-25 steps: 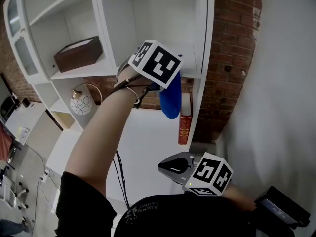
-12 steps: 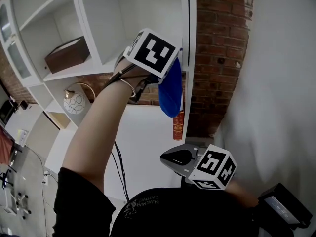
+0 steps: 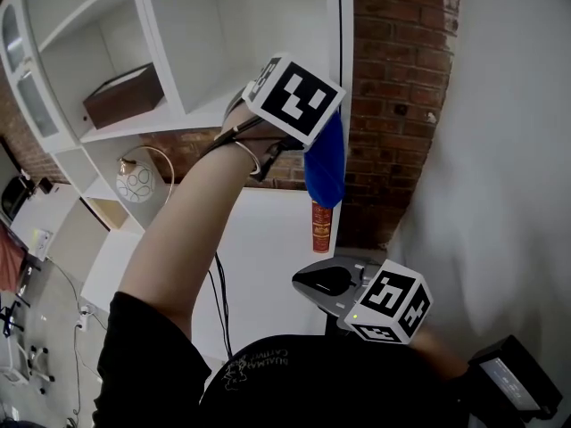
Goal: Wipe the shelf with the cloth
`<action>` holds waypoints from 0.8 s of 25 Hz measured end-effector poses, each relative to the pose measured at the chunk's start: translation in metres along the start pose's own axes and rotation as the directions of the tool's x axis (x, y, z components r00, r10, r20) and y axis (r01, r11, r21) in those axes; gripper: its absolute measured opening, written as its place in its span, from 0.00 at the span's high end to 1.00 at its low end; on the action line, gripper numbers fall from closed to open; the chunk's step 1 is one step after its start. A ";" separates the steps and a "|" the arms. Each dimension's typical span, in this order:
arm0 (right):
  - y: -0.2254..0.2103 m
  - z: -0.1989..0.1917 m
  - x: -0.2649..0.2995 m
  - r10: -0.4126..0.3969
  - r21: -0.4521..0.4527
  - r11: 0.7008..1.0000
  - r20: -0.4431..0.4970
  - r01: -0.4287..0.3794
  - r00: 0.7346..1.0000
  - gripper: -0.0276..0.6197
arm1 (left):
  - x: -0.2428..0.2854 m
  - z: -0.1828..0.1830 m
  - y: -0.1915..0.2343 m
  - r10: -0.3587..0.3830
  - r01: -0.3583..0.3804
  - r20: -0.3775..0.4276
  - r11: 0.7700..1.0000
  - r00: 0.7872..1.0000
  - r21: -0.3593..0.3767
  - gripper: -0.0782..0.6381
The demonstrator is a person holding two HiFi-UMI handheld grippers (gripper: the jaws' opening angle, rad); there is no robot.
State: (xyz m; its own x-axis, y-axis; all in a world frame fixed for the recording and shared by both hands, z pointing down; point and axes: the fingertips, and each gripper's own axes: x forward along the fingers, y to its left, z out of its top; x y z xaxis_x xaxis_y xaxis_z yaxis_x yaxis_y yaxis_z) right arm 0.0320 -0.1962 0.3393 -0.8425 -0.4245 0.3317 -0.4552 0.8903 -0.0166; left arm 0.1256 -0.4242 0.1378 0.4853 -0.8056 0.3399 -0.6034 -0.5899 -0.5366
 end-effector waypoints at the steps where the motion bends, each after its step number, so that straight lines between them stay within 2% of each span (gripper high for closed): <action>1: 0.000 0.000 0.000 -0.002 -0.002 1.000 -0.001 0.002 1.000 0.94 | 0.000 0.001 -0.002 -0.019 0.018 0.014 1.000 1.000 0.026 0.86; 3: 0.002 -0.001 -0.001 -0.003 -0.002 1.000 -0.001 0.003 1.000 0.94 | 0.000 0.002 -0.006 -0.028 0.023 0.036 0.993 0.999 0.114 0.86; 5: 0.002 -0.002 -0.002 -0.003 0.004 1.000 -0.002 0.003 1.000 0.94 | -0.006 -0.003 0.003 0.005 -0.012 0.045 0.987 0.999 0.162 0.86; 7: 0.000 -0.002 -0.003 -0.005 0.011 1.000 0.000 0.005 1.000 0.94 | -0.017 -0.011 0.027 0.048 -0.056 0.065 0.991 0.997 0.124 0.86; 9: -0.002 -0.002 -0.004 -0.006 0.014 1.000 0.001 0.006 1.000 0.94 | -0.029 -0.033 0.062 0.112 -0.113 0.046 0.993 0.993 0.022 0.86; 11: -0.002 -0.002 -0.002 0.000 0.012 1.000 0.000 0.000 1.000 0.94 | -0.036 -0.050 0.089 0.134 -0.129 0.053 0.989 0.990 -0.075 0.86; 13: 0.000 -0.002 0.001 0.016 0.004 1.000 -0.007 -0.015 1.000 0.94 | -0.040 -0.070 0.108 0.159 -0.152 0.044 0.981 0.986 -0.123 0.86; 17: 0.007 -0.002 0.007 0.050 -0.008 0.999 -0.031 -0.050 0.998 0.94 | -0.052 -0.107 0.131 0.216 -0.219 -0.038 0.969 0.976 -0.115 0.86; 20: 0.009 0.002 0.010 0.058 -0.009 0.998 -0.041 -0.058 0.997 0.94 | -0.057 -0.114 0.139 0.231 -0.236 -0.061 0.967 0.971 -0.093 0.86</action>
State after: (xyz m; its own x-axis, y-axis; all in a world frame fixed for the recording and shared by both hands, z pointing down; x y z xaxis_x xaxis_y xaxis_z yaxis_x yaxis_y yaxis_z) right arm 0.0184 -0.1925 0.3409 -0.8549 -0.3654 0.3684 -0.4027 0.9149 -0.0272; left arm -0.0580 -0.4671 0.1319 0.2934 -0.9219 0.2530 -0.7568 -0.3857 -0.5277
